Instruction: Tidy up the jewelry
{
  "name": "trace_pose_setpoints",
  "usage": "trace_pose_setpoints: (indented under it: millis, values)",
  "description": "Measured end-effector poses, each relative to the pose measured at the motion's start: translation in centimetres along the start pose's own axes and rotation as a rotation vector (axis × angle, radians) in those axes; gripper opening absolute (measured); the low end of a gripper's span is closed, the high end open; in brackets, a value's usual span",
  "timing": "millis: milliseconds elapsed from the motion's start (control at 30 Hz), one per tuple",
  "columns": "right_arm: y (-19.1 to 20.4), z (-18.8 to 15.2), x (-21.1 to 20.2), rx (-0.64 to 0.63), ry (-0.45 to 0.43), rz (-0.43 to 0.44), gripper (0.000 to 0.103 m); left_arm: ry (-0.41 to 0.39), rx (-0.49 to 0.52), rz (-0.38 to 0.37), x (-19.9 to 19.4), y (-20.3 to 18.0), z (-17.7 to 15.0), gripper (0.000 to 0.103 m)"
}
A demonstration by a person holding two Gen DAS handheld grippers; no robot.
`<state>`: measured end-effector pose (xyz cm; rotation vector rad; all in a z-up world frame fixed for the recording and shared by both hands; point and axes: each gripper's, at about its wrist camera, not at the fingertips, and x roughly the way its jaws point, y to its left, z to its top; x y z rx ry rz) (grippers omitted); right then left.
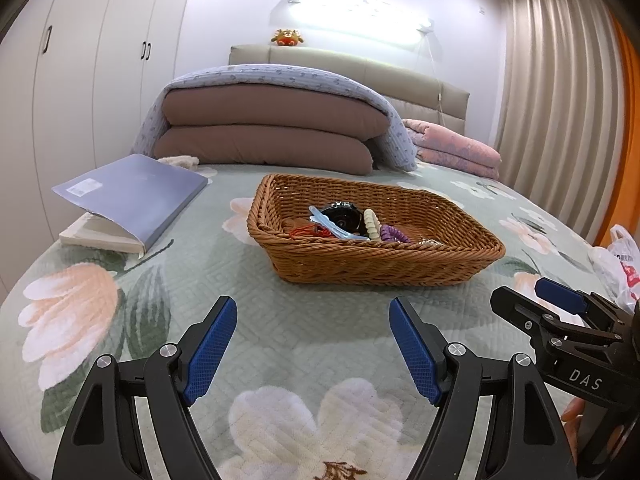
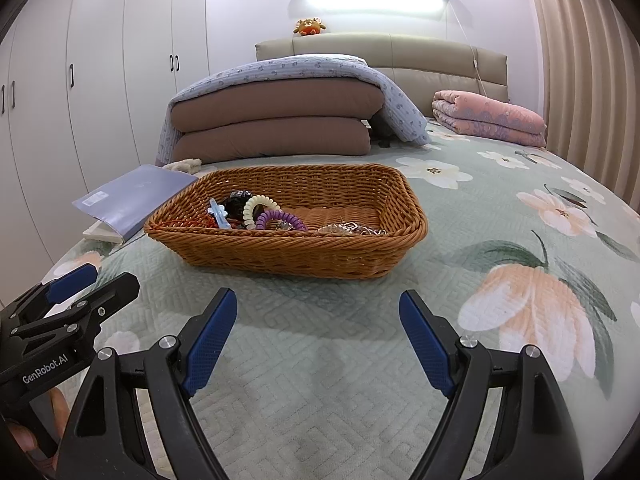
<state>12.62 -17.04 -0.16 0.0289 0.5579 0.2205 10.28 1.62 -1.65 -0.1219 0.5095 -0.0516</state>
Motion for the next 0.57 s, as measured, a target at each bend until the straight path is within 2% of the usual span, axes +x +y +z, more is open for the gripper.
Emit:
trace_pose_setpoints:
  millis: [367,567]
  values:
    - [0.07,-0.13,0.13,-0.005,0.005,0.001,0.086,-0.003,0.003,0.004,-0.02,-0.15,-0.02,0.08]
    - [0.03,-0.17,0.19,-0.005,0.004,0.001,0.085,-0.01,0.027,0.039,-0.03,-0.54,-0.18,0.08]
